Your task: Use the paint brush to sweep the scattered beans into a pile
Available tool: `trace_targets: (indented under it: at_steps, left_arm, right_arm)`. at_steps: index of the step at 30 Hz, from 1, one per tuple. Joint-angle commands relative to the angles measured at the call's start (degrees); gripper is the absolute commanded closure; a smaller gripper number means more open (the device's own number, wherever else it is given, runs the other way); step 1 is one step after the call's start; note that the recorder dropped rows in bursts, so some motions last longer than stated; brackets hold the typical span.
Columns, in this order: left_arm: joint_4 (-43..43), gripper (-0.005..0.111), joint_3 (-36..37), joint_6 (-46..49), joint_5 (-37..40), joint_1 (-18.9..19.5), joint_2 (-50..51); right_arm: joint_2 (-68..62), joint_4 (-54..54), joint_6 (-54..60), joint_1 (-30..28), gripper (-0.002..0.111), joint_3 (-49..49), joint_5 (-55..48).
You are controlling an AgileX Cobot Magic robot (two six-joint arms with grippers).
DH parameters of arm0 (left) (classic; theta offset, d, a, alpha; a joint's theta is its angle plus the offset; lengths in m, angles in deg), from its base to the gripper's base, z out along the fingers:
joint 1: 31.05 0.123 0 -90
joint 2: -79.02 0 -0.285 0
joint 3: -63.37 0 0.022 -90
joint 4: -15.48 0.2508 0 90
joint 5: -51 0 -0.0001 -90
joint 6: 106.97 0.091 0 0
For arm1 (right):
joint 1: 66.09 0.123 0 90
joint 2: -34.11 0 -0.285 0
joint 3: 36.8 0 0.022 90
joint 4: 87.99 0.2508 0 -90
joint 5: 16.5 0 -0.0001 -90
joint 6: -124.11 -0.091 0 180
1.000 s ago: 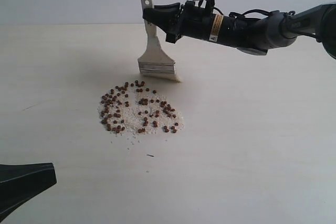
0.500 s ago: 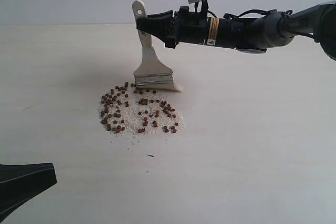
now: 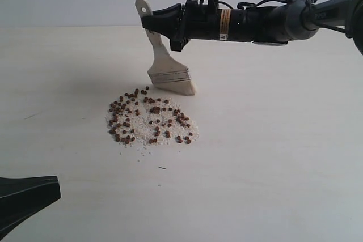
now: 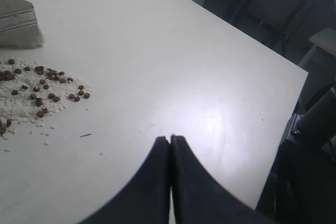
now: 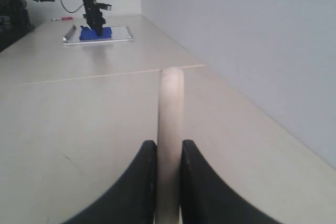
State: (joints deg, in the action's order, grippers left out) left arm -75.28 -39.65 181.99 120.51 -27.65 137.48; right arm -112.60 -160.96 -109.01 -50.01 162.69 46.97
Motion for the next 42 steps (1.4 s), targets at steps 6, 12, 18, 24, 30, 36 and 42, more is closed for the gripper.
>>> trace_targets:
  at_steps: [6,12,18,24,30,36,42]
  left_arm:
    - [-0.24,0.107,0.24,0.30,0.46,0.07,-0.34]
    - [-0.24,0.107,0.24,0.30,0.46,0.07,-0.34]
    - [-0.24,0.107,0.24,0.30,0.46,0.07,-0.34]
    - [-0.24,0.107,0.24,0.43,0.46,0.07,-0.34]
    - [-0.24,0.107,0.24,0.33,0.46,0.07,-0.34]
    - [-0.24,0.107,0.24,0.33,0.46,0.07,-0.34]
    - [-0.24,0.107,0.24,0.33,0.46,0.07,-0.34]
  right_arm:
    - [0.50,3.60,4.01,-0.06,0.108,-0.31,-1.46]
    - [0.50,6.54,3.99,-0.06,0.108,-0.31,6.49]
    - [0.77,12.95,9.98,-0.39,0.108,-0.31,6.10]
    - [-0.34,12.12,9.66,-0.39,0.108,2.13,5.60]
    - [-3.52,9.97,4.83,-0.39,0.108,5.79,6.49]
    - [-6.57,9.85,1.28,-0.39,0.108,8.93,6.49]
    - [-7.04,5.19,-2.67,-0.39,0.108,9.40,6.49]
